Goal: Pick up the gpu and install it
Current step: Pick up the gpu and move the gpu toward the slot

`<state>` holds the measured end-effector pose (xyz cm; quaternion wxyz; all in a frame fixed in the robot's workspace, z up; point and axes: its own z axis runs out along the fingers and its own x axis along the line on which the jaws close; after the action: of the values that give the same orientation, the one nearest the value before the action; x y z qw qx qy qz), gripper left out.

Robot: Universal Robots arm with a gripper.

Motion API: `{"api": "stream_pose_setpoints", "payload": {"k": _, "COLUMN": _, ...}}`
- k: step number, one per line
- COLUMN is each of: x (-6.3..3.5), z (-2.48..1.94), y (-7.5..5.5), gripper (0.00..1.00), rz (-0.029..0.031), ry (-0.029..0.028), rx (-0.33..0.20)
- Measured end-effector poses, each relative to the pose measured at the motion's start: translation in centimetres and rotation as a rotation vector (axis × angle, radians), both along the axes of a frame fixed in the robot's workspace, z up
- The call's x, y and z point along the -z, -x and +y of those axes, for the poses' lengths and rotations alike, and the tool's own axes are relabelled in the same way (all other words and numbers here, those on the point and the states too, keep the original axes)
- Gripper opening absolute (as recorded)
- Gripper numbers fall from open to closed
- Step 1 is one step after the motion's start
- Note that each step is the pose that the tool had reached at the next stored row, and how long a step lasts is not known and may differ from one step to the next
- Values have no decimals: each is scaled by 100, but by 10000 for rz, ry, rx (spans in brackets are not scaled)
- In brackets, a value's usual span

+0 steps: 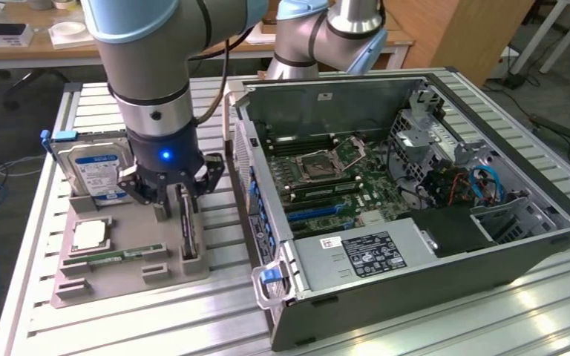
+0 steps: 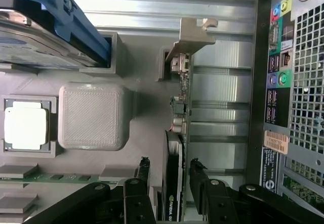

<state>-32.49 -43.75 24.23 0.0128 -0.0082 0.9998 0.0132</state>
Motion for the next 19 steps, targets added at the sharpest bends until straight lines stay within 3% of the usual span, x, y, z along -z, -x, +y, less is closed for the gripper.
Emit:
{"api": "stream_pose_setpoints", "payload": {"k": 7, "x": 87, "z": 0, "y": 0, "gripper": 45, "rz": 0, "ry": 25, "rx": 0}}
{"api": "stream_pose_setpoints", "payload": {"k": 19, "x": 121, "z": 0, "y": -10, "gripper": 45, "rz": -3, "ry": 40, "rx": 0}}
